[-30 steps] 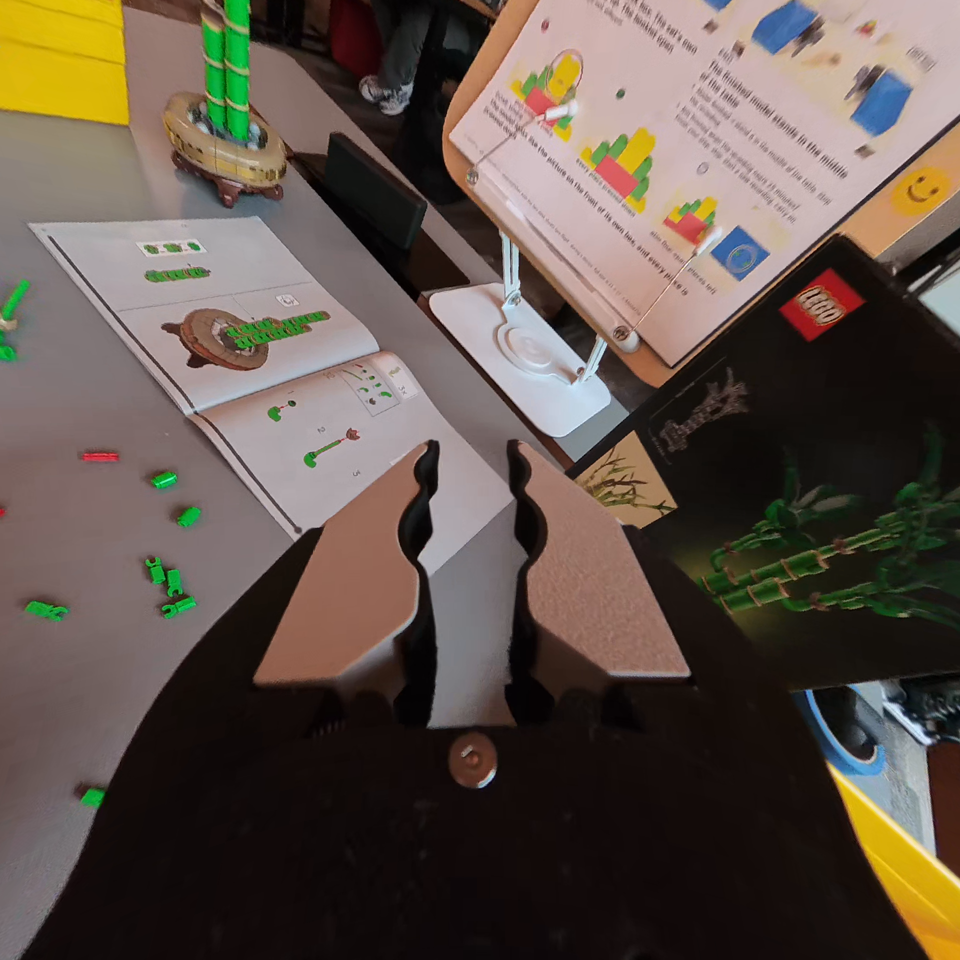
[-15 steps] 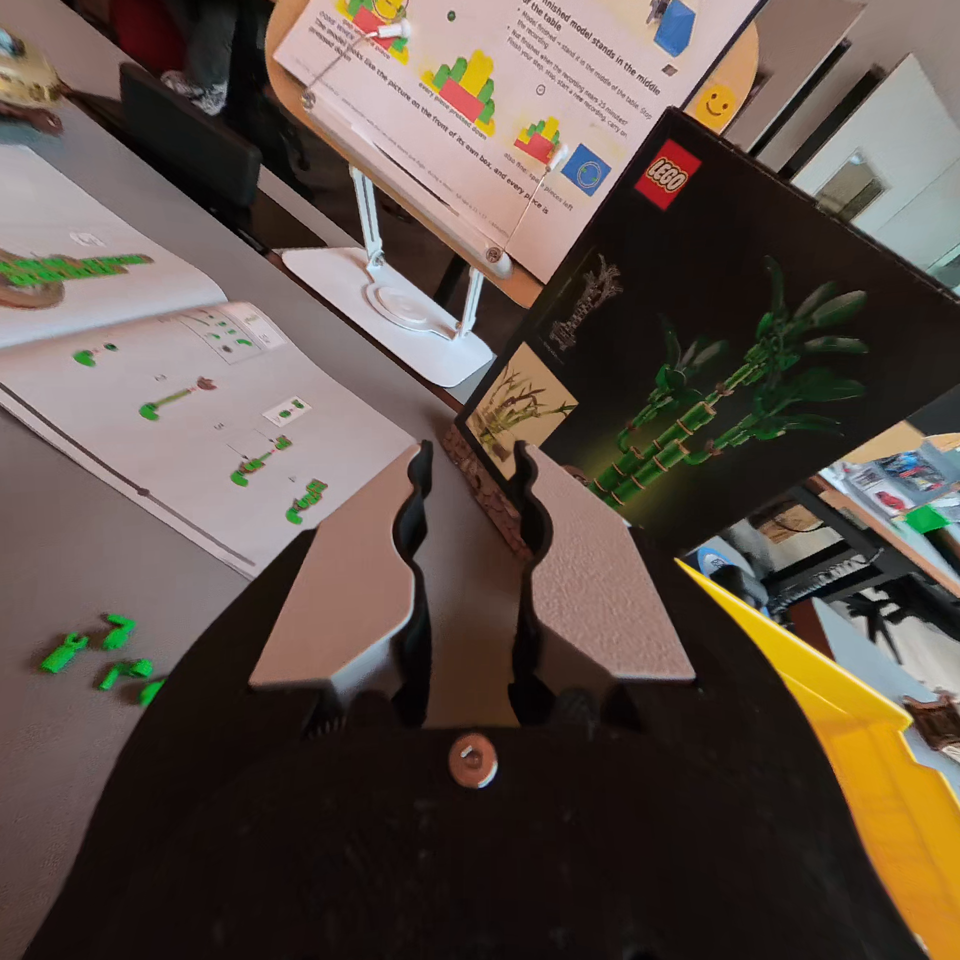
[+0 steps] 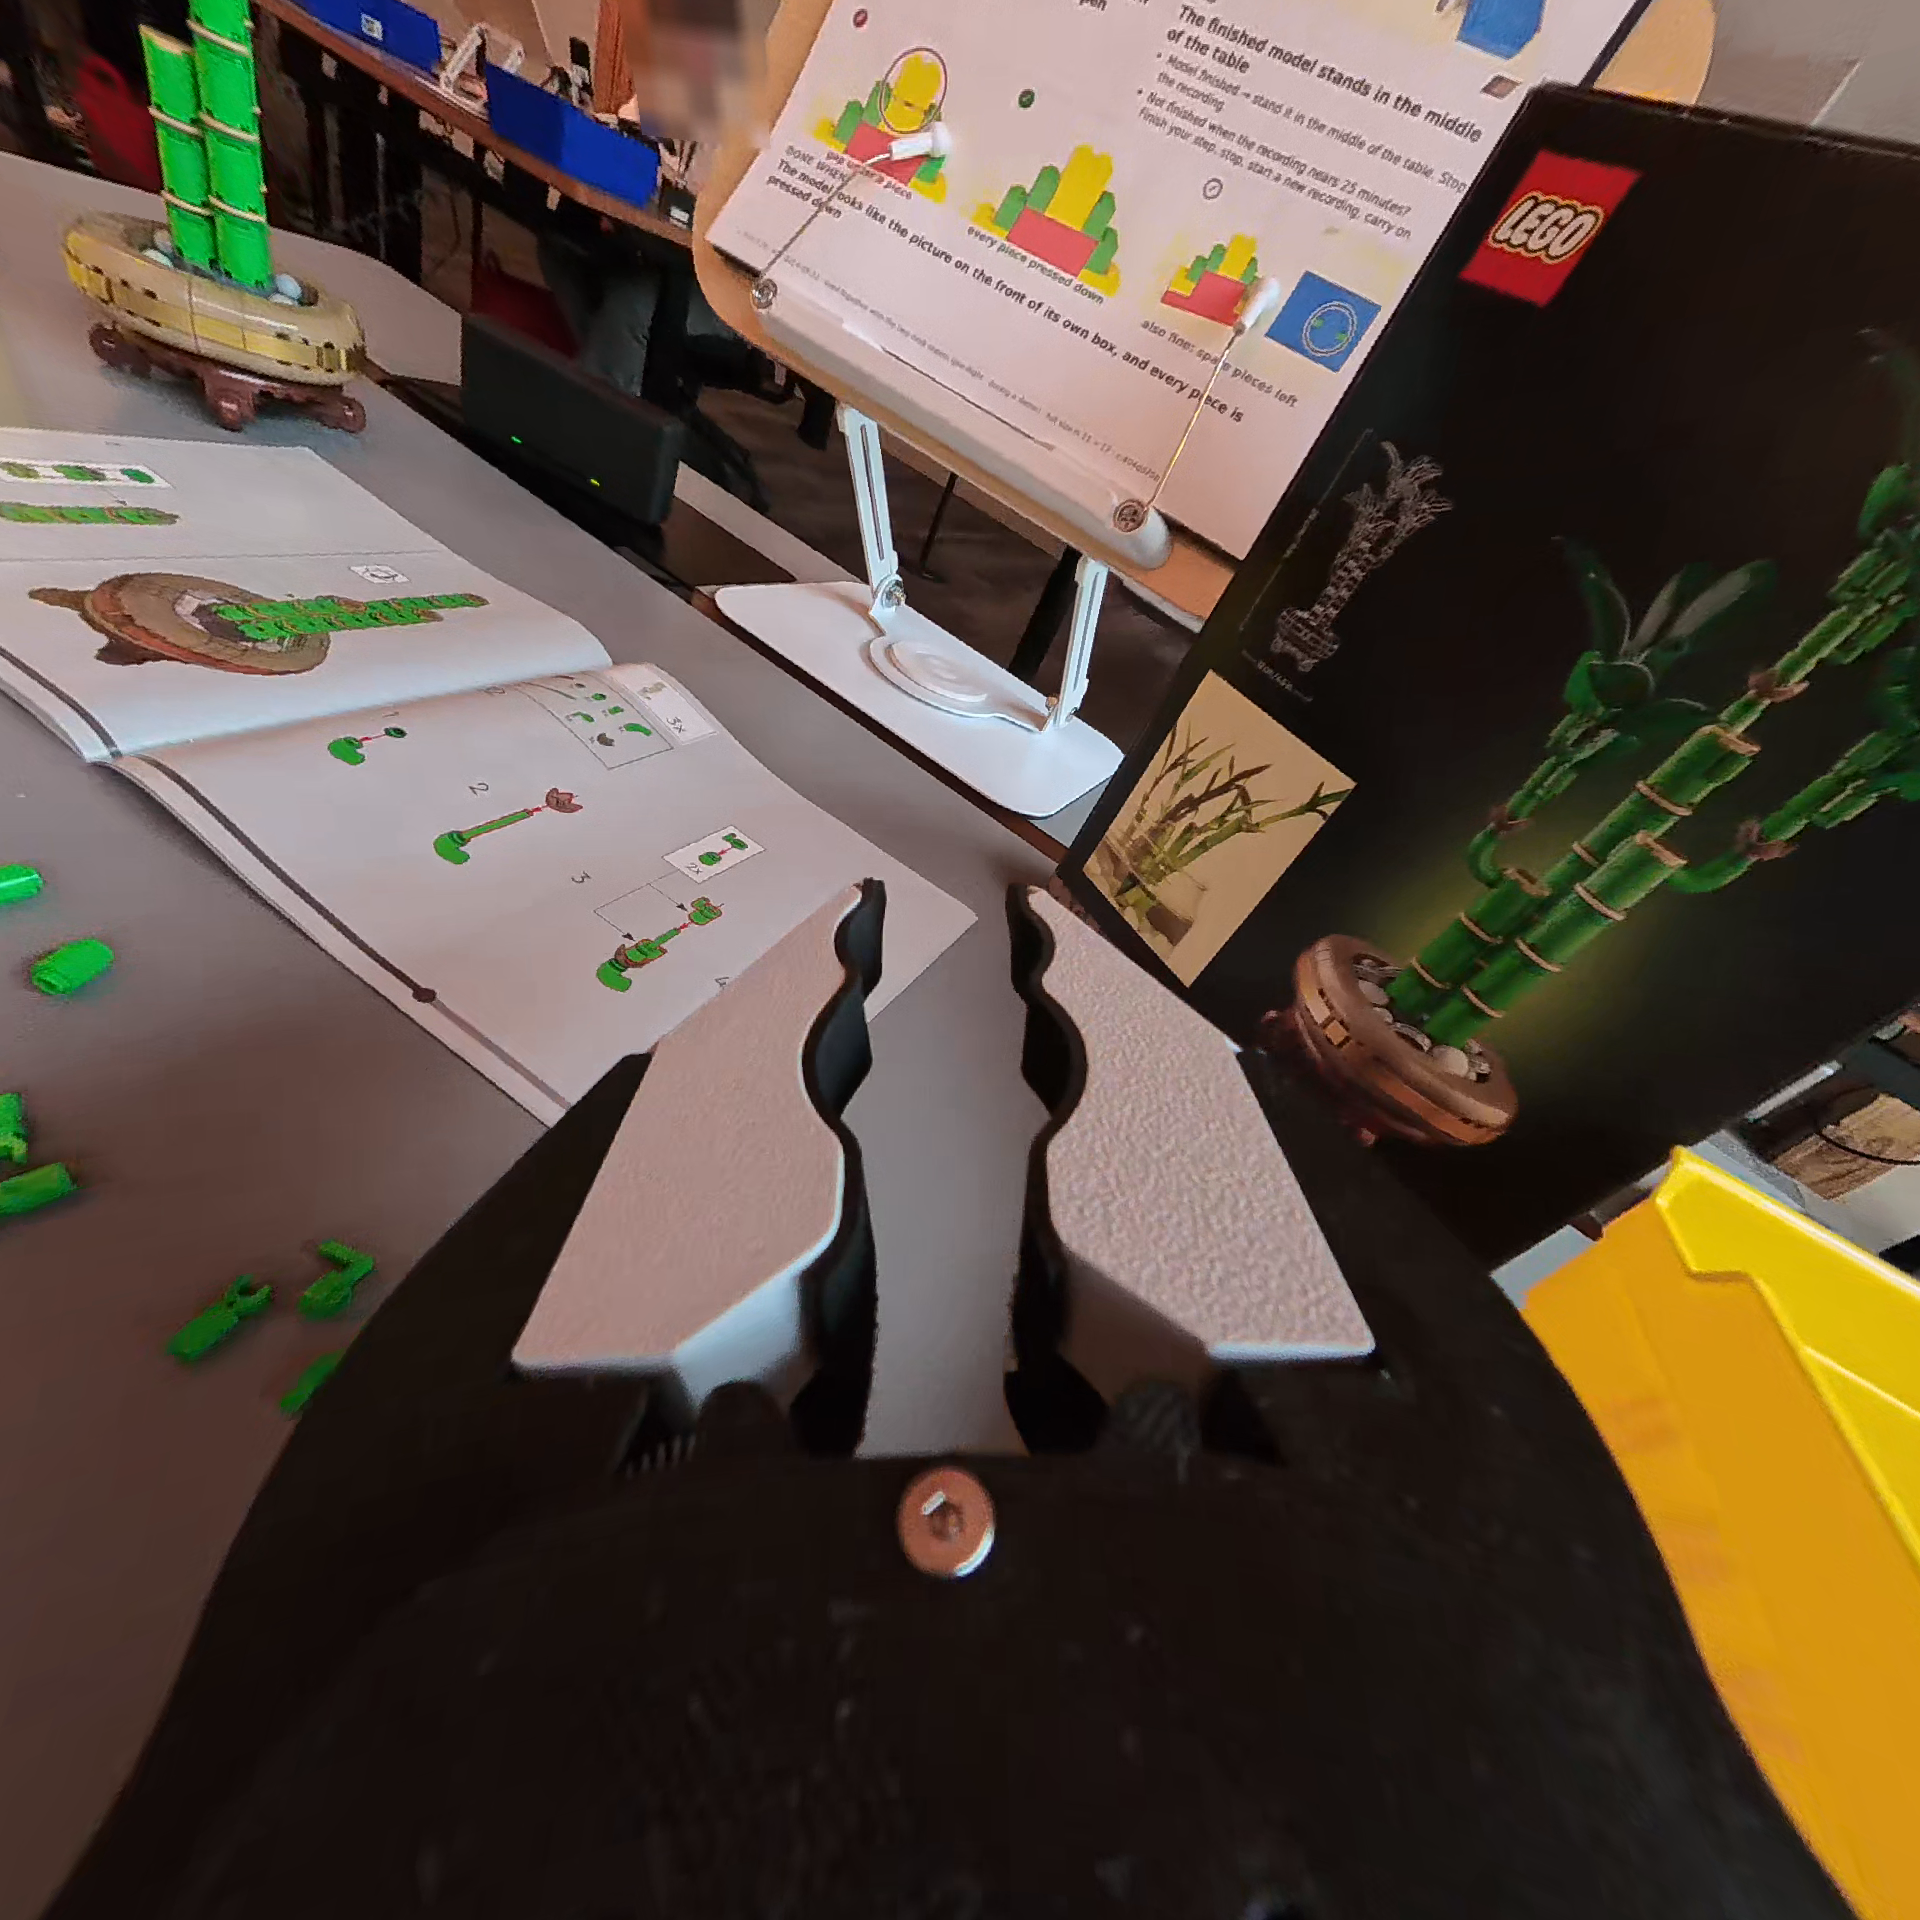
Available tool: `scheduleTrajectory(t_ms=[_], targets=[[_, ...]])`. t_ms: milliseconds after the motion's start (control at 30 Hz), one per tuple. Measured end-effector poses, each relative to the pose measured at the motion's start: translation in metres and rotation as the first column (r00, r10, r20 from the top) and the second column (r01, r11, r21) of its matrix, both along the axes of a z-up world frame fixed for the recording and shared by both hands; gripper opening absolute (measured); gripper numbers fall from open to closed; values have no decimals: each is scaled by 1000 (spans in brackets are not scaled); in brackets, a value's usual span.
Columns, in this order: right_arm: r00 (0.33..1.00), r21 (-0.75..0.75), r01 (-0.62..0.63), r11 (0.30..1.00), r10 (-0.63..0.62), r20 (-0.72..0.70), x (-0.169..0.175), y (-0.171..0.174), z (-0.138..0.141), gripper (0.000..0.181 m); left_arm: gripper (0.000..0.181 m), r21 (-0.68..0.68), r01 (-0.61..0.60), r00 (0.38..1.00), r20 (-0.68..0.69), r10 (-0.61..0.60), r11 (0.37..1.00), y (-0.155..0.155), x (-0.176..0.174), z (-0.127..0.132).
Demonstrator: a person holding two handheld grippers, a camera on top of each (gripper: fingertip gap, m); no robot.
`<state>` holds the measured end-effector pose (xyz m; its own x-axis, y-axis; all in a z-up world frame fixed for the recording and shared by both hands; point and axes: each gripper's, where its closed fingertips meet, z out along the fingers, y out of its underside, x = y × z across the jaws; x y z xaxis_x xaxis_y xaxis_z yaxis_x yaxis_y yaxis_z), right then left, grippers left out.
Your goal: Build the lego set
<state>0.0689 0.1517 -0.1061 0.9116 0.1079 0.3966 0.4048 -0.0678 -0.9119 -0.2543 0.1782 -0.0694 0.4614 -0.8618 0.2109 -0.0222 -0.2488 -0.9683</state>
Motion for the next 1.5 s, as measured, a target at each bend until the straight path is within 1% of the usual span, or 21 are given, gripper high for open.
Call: scheduleTrajectory(t_ms=[67,133,200,233,367,467,767,833,867,933,1067,1500], targets=[[1000,-13,-5,1000,5,2,0,3,-5,22,33,-32,-129,992,3,129,991,13,-25,-7],[1000,-21,-19,1000,19,-2,-2,5,-8,22,33,-62,-295,955,-44,293,953,29,-55,-20],[1000,-12,-27,1000,27,3,-3,5,-7,22,33,-55,-395,913,-133,385,917,36,-78,-36],[1000,-12,-26,1000,26,6,-3,5,-7,22,33,-53,-416,899,-174,402,908,38,-83,-43],[1000,-22,0,1000,1,29,4,5,-7,22,29,-84,-446,858,-325,398,891,41,-92,-71],[1000,-25,16,1000,-15,16,9,6,-7,21,28,-127,-466,827,-413,381,875,43,-97,-89],[998,-34,19,999,-17,54,7,9,-7,21,24,-262,-438,865,-383,324,860,36,-93,-102],[998,-35,19,999,-17,57,7,9,-7,21,16,-265,-447,869,-356,344,855,36,-93,-97],[998,-34,17,999,-15,56,7,9,-7,21,15,-261,-454,868,-345,357,852,36,-94,-95],[999,-27,8,1000,-7,50,6,9,-6,21,15,-268,-466,862,-352,365,843,36,-97,-97],[999,-30,4,1000,-3,49,6,9,-6,21,17,-326,-431,883,-343,319,841,32,-91,-104],[997,-29,-1,1000,3,81,3,10,-6,21,19,-366,-409,858,-466,216,836,19,-81,-128]])
